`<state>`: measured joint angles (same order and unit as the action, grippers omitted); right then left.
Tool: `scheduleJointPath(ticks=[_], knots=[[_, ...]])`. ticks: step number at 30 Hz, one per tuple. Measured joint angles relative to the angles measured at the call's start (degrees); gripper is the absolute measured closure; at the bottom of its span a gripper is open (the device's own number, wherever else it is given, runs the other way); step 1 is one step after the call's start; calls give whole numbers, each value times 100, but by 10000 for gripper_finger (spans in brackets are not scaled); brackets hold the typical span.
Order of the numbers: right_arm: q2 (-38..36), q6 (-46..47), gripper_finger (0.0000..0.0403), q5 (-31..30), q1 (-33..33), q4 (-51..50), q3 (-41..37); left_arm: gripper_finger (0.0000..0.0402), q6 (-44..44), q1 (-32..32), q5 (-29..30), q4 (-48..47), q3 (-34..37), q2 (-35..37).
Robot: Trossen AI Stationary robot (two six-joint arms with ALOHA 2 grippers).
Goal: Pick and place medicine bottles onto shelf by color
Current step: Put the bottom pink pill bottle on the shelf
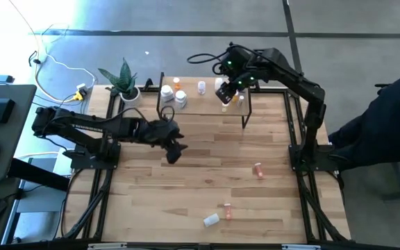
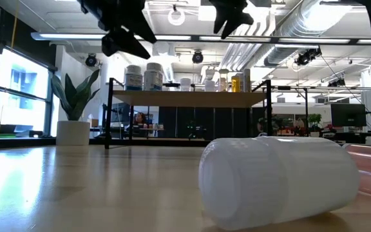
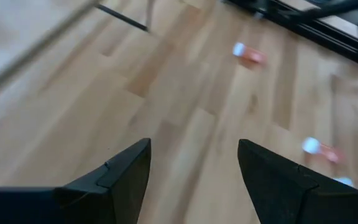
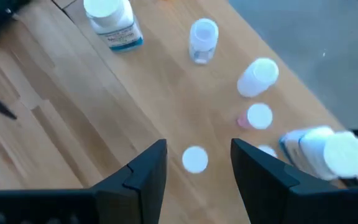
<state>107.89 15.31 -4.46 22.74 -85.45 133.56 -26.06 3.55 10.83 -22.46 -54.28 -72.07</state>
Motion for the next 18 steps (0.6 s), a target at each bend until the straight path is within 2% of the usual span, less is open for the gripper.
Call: scheduleJointPath(ticks=[10, 18], knots=[[-69, 545, 234, 20, -195, -439, -9, 170, -531, -891, 47, 207, 0, -29], [-215, 1010, 234, 258, -714, -457, -18, 170, -822, -1476, 50, 774, 0, -498]])
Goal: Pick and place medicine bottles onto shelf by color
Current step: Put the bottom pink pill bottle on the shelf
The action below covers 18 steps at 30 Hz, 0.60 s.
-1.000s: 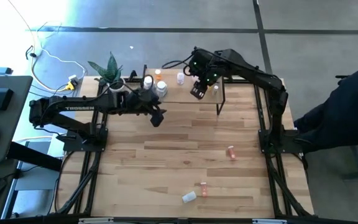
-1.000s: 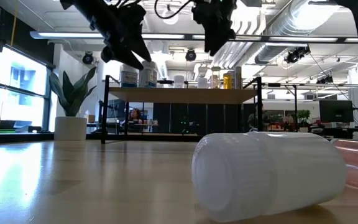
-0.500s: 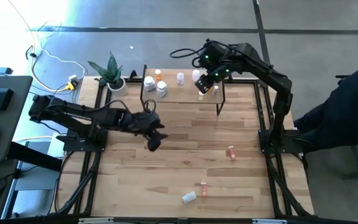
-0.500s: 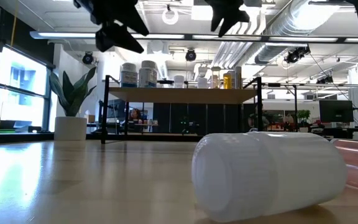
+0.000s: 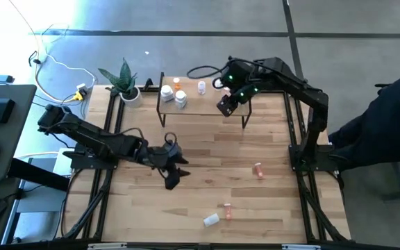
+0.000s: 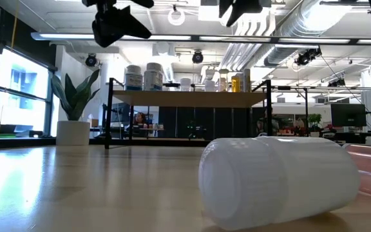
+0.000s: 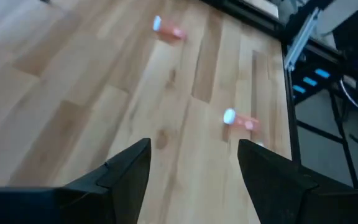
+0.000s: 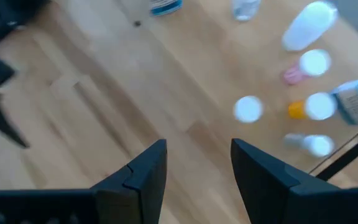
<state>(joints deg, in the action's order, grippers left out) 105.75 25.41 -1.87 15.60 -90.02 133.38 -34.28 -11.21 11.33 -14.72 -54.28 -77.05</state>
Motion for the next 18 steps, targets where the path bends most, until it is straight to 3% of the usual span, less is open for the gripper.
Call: scheduleJointPath(ticks=[11, 18], knots=[[-294, 803, 234, -85, -962, 0, 2, 170, -75, -436, 284, -285, 2, -777], [-298, 950, 234, -581, -1998, 2, -285, 170, -91, -469, 1069, -1787, 4, -630]])
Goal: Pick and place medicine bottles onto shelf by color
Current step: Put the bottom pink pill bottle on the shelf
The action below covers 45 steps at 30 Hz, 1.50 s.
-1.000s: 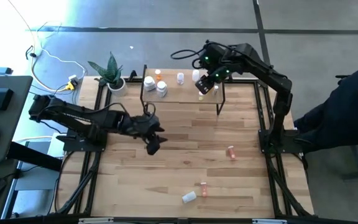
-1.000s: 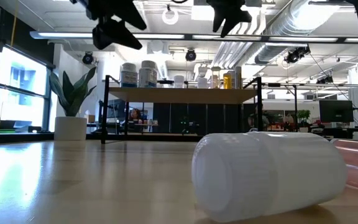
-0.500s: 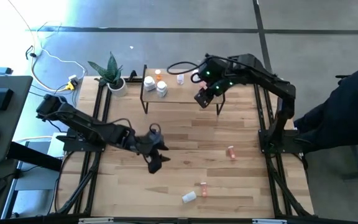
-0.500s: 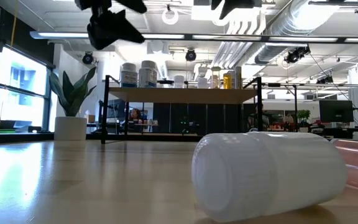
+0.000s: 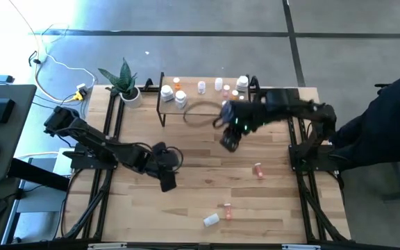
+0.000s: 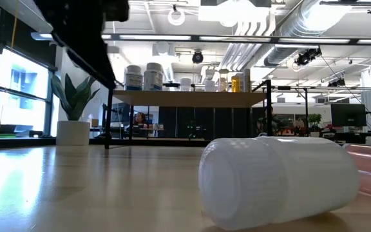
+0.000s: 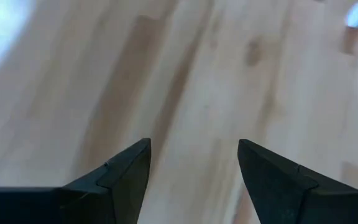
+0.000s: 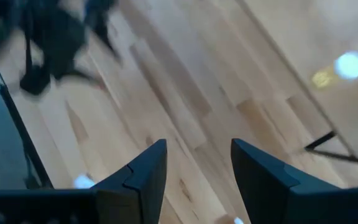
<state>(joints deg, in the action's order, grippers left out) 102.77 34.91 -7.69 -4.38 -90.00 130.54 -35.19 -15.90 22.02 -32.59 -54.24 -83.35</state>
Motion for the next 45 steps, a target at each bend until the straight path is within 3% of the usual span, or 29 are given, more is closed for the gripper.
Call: scheduleJointPath(ticks=[8, 19, 29, 45], knots=[[9, 1029, 234, -131, -885, 15, -1028, 170, -359, -2, 415, -1511, -7, 697], [10, 2954, 234, 184, -1752, 654, -2268, 170, -423, 183, 916, -2529, -1, 1219], [2, 4300, 234, 206, -2267, 1288, -3026, 170, -366, 433, 1015, -2851, -7, 1371], [10, 5177, 202, 405, -2505, 2643, -4244, 170, -425, 441, 1019, -2855, -7, 1360]])
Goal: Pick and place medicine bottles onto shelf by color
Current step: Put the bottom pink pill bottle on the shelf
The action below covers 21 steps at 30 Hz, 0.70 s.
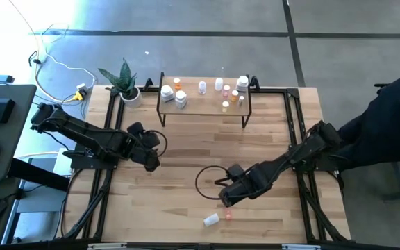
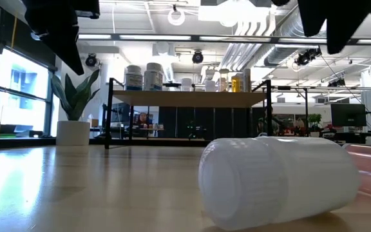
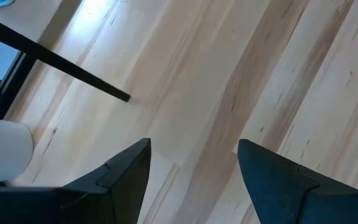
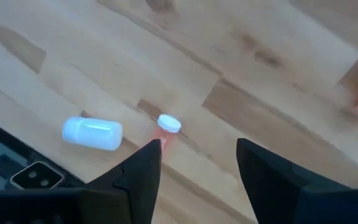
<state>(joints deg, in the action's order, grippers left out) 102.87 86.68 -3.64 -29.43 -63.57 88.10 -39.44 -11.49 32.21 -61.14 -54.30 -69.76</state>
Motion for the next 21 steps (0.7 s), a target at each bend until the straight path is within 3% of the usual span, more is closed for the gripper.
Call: scheduleJointPath(ticks=[10, 21], knots=[[0, 639, 201, 81, -79, 684, -507, 170, 0, 0, 2, 15, 0, 0], [0, 1103, 201, 288, -142, 2900, -1600, 170, 9, 0, 23, 113, 0, -2]])
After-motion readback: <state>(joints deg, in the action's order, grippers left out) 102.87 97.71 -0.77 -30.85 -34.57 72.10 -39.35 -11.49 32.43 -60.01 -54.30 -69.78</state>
